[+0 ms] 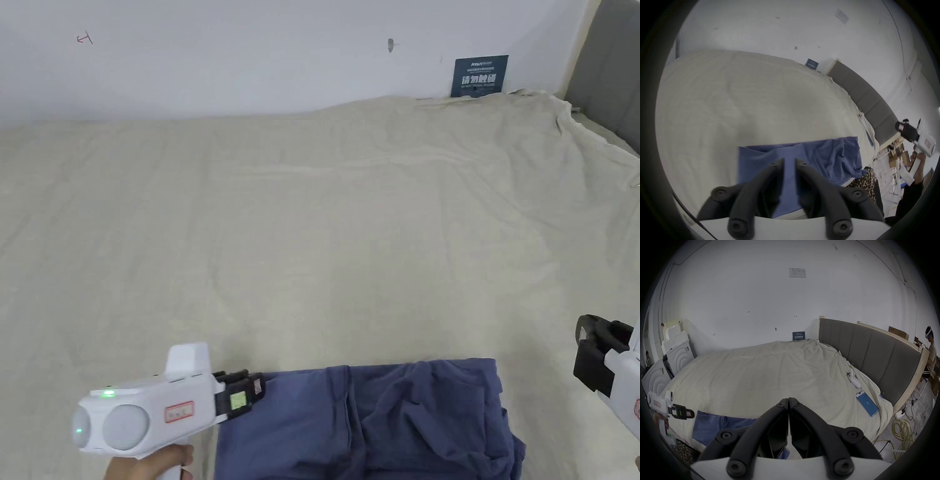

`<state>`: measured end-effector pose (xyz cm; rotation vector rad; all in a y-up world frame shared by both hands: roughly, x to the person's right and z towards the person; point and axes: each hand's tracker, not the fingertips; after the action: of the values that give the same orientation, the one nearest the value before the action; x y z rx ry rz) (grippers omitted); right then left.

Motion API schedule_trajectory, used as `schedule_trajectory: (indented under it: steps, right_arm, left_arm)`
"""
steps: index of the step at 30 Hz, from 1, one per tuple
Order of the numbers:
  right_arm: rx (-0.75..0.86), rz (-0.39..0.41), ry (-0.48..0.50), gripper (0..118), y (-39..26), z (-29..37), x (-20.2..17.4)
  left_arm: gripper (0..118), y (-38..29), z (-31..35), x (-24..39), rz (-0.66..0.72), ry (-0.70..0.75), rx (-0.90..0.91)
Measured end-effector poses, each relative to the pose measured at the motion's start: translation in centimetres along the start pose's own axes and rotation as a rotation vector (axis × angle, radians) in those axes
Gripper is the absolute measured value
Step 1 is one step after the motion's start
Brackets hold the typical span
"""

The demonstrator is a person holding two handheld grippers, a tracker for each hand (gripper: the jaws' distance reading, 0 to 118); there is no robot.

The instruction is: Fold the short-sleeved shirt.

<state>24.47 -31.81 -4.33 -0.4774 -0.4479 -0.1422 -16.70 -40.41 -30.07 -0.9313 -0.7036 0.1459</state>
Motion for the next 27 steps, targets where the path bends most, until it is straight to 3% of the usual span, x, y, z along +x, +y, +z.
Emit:
schedule_trajectory:
  steps: [3, 6, 8, 15, 21, 23, 27]
  right_arm:
    - [-0.003, 0.005, 0.008, 0, 0.0, -0.2, -0.5]
    - [-0.010, 0.016, 0.016, 0, 0.0, -0.4, -1.0]
    - [-0.015, 0.023, 0.019, 0, 0.0, -0.4, -1.3]
    - [-0.031, 0.040, 0.017, 0, -0.1, -0.3, -1.7]
    - [-0.046, 0.039, 0.007, 0, -0.4, -0.4, -1.4]
    - [-0.054, 0.036, 0.007, 0, -0.5, -0.5, -1.4]
    - [-0.058, 0.031, 0.006, 0, -0.6, -0.6, -1.3]
  left_arm:
    - [73, 0.2, 1.2, -3.6, 0.066, -0.001, -0.009]
    - [95, -0.2, 0.9, -6.7, 0.119, -0.033, -0.050]
    - [101, -0.8, 0.2, -8.4, 0.158, -0.066, -0.075]
    - [100, -2.6, -3.6, -10.5, 0.186, -0.033, -0.160]
    - [97, -2.8, -4.6, -9.3, 0.154, -0.091, -0.147]
    - [88, -2.5, -5.1, -8.8, 0.161, -0.115, -0.157]
    - [58, -2.4, -6.7, -7.5, 0.144, -0.167, -0.212]
